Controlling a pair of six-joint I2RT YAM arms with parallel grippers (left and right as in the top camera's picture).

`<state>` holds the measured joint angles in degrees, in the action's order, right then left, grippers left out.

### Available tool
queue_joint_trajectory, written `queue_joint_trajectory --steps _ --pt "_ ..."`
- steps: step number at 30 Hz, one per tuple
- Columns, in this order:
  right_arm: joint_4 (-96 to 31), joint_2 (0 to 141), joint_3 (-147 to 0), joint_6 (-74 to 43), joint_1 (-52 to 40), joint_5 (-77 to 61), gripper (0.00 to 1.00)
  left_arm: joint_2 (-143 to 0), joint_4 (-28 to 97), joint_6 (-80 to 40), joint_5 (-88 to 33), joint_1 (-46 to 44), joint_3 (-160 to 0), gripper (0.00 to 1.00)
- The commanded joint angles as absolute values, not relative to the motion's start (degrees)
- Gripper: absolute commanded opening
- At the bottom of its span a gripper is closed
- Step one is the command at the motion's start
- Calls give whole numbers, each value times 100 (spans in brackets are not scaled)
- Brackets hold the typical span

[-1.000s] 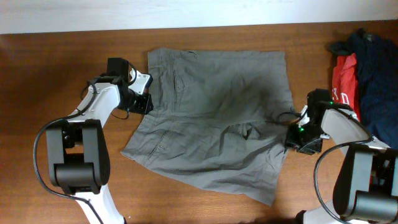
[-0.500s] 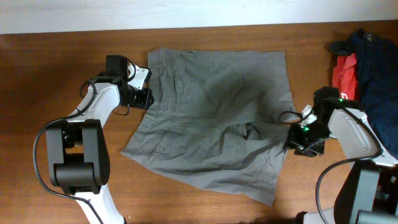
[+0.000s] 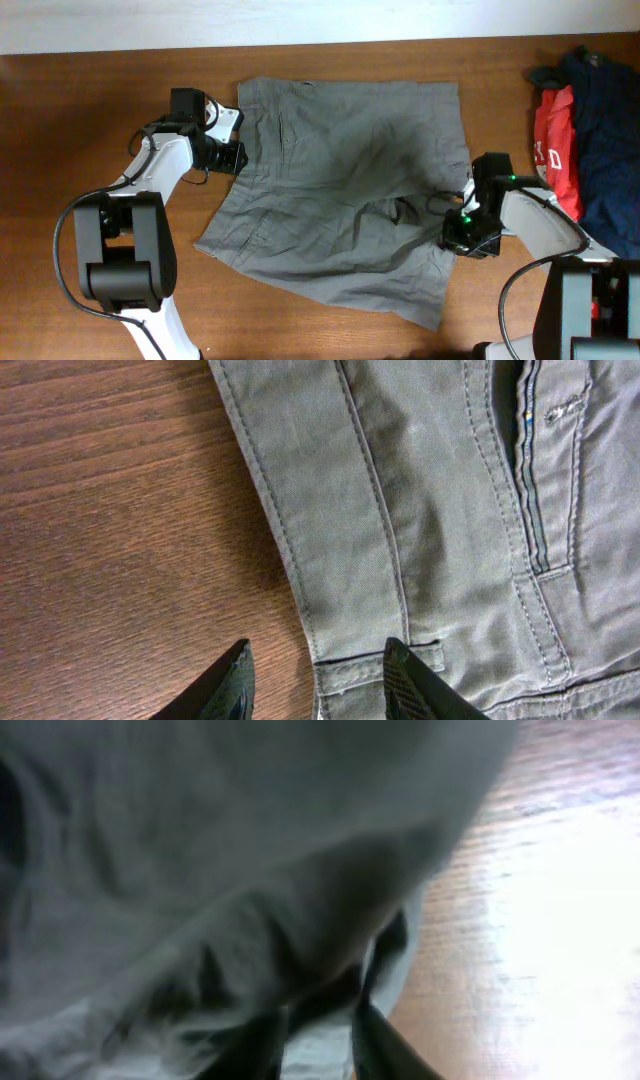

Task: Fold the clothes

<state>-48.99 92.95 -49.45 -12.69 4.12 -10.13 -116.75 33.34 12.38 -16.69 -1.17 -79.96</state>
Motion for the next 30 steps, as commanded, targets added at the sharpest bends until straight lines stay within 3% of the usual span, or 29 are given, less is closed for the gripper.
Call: queue_joint_trajectory --steps 1,2,8,14,17,21,23,27,30 --pt "-4637 9236 -4748 -1404 377 -1173 8 -11716 3323 1164 -1776 -97 -7977 42" --pt "-4580 9236 -4722 -1404 377 -1090 4 -11716 3323 1164 -1776 -97 -7975 42" --pt "-4971 9229 -4941 -1699 388 388 4 -11716 3358 1164 -1774 -97 -7975 42" --pt "-5406 9229 -5297 -1815 388 639 5 -11716 3347 1164 -1774 -97 -7975 42" --pt "-5496 9229 -5374 -1813 388 655 21 -11716 3345 1164 -1772 -97 -7975 42" --pt "-5579 9227 -5406 -2008 436 836 24 -11714 3341 1160 -1756 -80 -8001 42" --pt "-5579 9227 -5441 -2008 508 805 31 -11712 3363 969 -1763 -27 -8084 42" --pt "-5642 9223 -5509 -2001 628 617 41 -11686 3638 860 -2069 95 -8359 57" --pt "-5618 9216 -5509 -1977 725 158 42 -11686 3708 908 -2410 128 -8536 57"
